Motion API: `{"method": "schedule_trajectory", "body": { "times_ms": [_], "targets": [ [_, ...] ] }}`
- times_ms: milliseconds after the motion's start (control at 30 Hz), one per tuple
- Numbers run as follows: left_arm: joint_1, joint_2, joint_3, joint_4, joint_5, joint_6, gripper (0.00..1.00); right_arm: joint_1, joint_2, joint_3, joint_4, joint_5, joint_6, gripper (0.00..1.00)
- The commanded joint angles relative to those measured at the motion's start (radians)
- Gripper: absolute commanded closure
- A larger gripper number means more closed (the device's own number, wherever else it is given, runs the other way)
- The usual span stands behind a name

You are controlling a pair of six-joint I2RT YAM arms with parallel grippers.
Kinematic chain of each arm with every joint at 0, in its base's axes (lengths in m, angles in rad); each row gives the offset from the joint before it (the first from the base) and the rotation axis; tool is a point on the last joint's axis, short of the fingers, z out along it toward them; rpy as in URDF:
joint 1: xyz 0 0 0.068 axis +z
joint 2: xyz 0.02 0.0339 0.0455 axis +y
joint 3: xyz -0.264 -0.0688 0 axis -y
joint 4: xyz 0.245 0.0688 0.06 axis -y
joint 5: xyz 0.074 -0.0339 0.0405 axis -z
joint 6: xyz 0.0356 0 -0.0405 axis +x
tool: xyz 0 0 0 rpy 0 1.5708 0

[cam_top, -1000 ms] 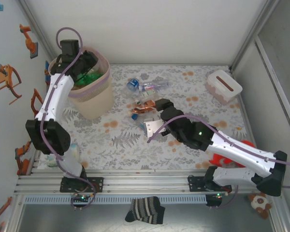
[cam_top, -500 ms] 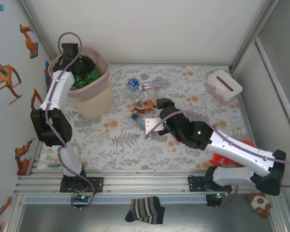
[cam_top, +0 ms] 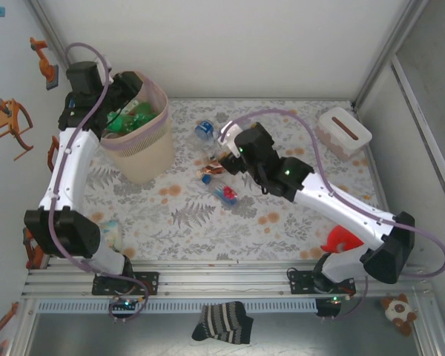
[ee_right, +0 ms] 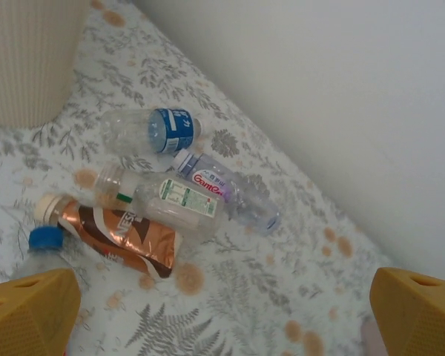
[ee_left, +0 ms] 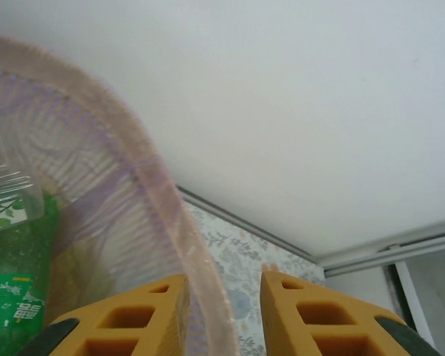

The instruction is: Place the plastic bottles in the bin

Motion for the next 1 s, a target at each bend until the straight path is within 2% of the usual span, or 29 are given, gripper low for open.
{"method": "schedule_trajectory", "body": {
  "times_ms": [0, 67, 233, 367, 567, 667, 833, 967],
  "targets": [
    [0.001, -0.049, -0.055, 0.036, 0.050, 0.057, 0.67, -0.067, 0.025, 0.034, -0.058, -0.137, 0.283, 0.01],
    [0.002, -0.078, -0.085, 0.033, 0.057, 0.070, 0.66, -0.099, 0.056, 0.045, -0.066, -0.213, 0.311, 0.01],
    [0.003, -0.131, -0.141, 0.013, 0.051, 0.080, 0.66, -0.122, 0.131, 0.099, -0.142, -0.296, 0.318, 0.01],
    [0.004, -0.160, -0.170, 0.002, 0.048, 0.084, 0.66, -0.121, 0.200, 0.153, -0.234, -0.309, 0.301, 0.08],
    [0.006, -0.173, -0.187, -0.007, 0.042, 0.092, 0.64, -0.111, 0.341, 0.193, -0.312, -0.437, 0.300, 0.16],
    [0.009, -0.186, -0.194, -0.010, 0.018, 0.097, 0.64, -0.085, 0.413, 0.211, -0.333, -0.441, 0.290, 0.19],
    [0.012, -0.202, -0.205, 0.023, 0.047, 0.100, 0.57, -0.068, 0.514, 0.232, -0.334, -0.462, 0.275, 0.21],
    [0.012, -0.205, -0.201, 0.027, 0.049, 0.103, 0.57, -0.061, 0.589, 0.264, -0.339, -0.471, 0.259, 0.22]
  ]
}}
